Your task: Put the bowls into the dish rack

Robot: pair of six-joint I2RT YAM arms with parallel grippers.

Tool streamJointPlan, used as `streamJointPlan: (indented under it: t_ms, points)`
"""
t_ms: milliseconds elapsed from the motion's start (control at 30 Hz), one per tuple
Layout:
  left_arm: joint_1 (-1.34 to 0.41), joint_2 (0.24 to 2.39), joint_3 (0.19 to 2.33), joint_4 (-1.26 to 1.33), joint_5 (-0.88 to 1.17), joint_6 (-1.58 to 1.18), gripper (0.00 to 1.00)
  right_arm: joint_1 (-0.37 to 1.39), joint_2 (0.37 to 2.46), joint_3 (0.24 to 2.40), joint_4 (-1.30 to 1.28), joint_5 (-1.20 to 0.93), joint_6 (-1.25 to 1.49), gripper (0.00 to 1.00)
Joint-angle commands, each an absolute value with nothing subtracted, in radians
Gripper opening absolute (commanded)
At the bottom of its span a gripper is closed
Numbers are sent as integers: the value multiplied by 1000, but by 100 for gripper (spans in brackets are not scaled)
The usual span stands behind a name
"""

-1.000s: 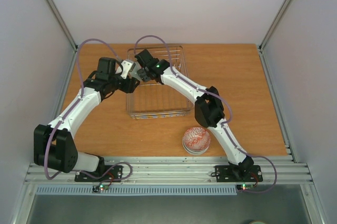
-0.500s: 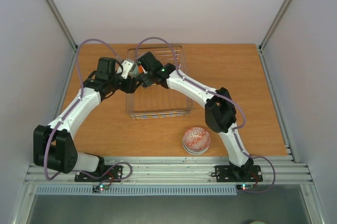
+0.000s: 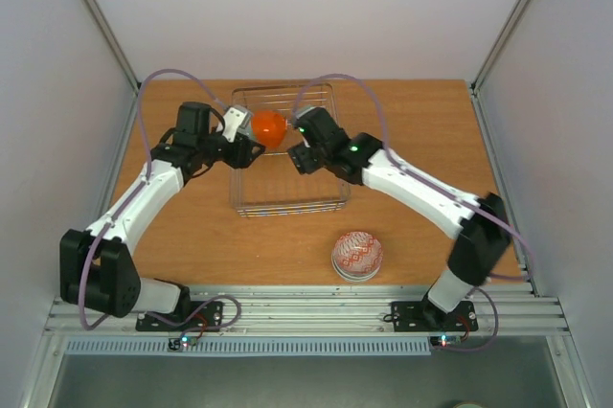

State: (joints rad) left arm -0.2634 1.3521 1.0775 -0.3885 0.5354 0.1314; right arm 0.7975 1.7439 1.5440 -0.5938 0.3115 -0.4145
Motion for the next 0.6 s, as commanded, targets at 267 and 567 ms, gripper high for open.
streamJointPlan:
  t_ms: [267, 567]
  points:
    - [-219, 1409, 1069, -395, 404, 124, 62, 816, 1296, 1256, -1003, 336, -116, 73]
    - [-224, 1414, 1074, -402, 426, 120, 62, 817, 1143, 1113, -1249, 265, 169, 54]
